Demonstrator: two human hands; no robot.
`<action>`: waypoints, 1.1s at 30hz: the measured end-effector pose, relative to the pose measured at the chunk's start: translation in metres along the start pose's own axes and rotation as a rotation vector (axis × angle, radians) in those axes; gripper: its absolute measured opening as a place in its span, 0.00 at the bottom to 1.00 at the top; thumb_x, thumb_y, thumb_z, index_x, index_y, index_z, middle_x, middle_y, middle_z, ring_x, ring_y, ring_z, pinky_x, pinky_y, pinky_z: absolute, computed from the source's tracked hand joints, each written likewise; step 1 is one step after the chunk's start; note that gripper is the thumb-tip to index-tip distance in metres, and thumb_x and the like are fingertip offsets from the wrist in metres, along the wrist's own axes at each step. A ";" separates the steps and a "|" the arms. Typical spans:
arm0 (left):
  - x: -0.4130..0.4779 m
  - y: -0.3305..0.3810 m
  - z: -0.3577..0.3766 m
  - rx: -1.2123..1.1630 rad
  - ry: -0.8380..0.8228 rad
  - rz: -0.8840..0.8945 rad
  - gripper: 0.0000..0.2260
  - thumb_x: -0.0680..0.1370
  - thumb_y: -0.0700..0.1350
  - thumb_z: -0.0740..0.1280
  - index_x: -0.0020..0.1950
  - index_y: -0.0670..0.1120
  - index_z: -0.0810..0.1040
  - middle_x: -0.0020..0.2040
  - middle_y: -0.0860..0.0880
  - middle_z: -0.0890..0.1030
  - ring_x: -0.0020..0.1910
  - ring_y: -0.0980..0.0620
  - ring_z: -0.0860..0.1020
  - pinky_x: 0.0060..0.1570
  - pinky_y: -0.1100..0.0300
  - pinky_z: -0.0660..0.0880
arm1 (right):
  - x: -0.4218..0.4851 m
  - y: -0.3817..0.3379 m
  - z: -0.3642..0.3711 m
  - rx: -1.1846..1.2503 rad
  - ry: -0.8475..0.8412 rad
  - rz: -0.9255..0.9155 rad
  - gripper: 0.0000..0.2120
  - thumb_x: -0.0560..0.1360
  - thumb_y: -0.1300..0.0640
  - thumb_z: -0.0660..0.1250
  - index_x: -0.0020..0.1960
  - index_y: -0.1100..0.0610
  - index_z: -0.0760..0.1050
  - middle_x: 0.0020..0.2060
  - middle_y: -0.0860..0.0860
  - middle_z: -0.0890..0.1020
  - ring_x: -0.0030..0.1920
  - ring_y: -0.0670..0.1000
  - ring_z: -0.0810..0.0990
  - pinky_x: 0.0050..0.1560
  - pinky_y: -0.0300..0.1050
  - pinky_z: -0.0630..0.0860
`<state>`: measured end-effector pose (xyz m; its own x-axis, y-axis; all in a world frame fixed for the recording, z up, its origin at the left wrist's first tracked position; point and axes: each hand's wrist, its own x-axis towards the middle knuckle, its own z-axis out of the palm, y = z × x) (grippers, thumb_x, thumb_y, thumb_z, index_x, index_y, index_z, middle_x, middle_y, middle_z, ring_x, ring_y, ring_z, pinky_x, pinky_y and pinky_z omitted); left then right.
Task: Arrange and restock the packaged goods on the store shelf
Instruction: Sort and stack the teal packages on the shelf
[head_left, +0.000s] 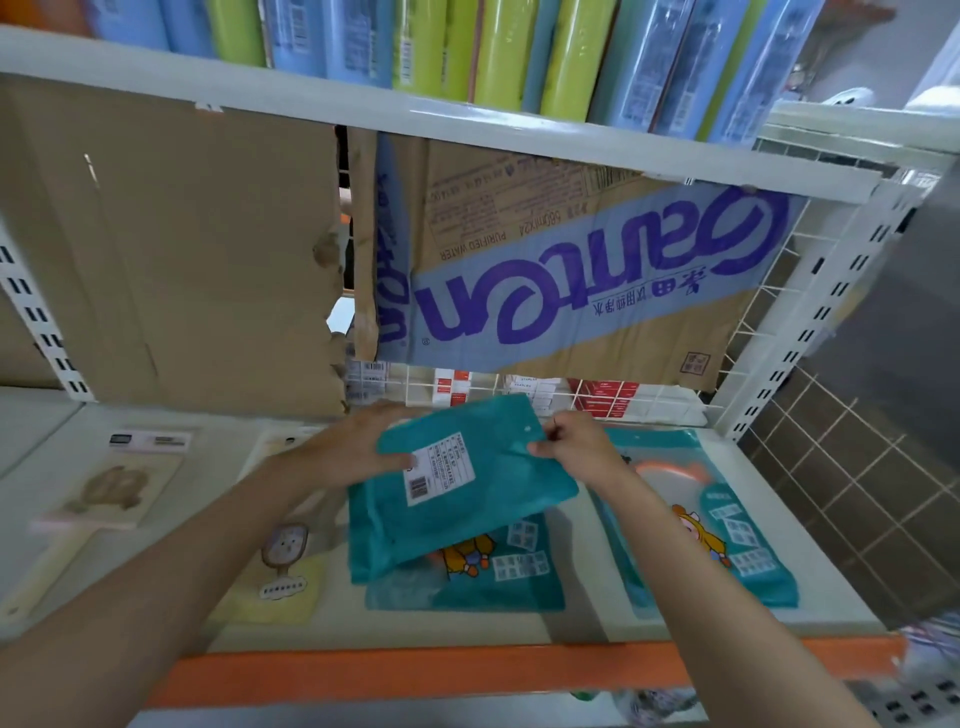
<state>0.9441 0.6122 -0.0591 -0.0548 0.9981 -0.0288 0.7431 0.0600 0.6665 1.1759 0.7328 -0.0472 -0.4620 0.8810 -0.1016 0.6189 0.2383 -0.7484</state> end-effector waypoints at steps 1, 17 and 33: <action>0.001 0.005 -0.008 -0.012 0.004 0.005 0.26 0.75 0.45 0.69 0.70 0.52 0.64 0.63 0.54 0.66 0.61 0.57 0.66 0.60 0.64 0.64 | 0.000 -0.010 -0.004 -0.027 0.020 -0.046 0.15 0.71 0.64 0.70 0.31 0.53 0.69 0.31 0.45 0.74 0.33 0.45 0.73 0.32 0.34 0.67; 0.032 0.056 -0.088 -0.232 0.038 0.132 0.39 0.60 0.56 0.78 0.67 0.54 0.66 0.57 0.54 0.77 0.56 0.59 0.76 0.57 0.64 0.72 | -0.022 -0.119 -0.080 -0.200 0.054 -0.510 0.08 0.71 0.63 0.71 0.38 0.55 0.74 0.38 0.55 0.83 0.41 0.54 0.82 0.46 0.53 0.79; 0.037 0.082 -0.081 -0.325 0.015 0.251 0.11 0.71 0.36 0.71 0.53 0.45 0.80 0.52 0.51 0.83 0.51 0.54 0.81 0.47 0.60 0.80 | -0.029 -0.114 -0.123 -0.217 0.158 -0.575 0.07 0.72 0.61 0.70 0.40 0.51 0.74 0.40 0.46 0.82 0.42 0.47 0.82 0.45 0.48 0.79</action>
<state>0.9490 0.6526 0.0548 0.0899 0.9806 0.1742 0.4856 -0.1959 0.8519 1.1969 0.7303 0.1213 -0.6699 0.6332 0.3876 0.4221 0.7544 -0.5028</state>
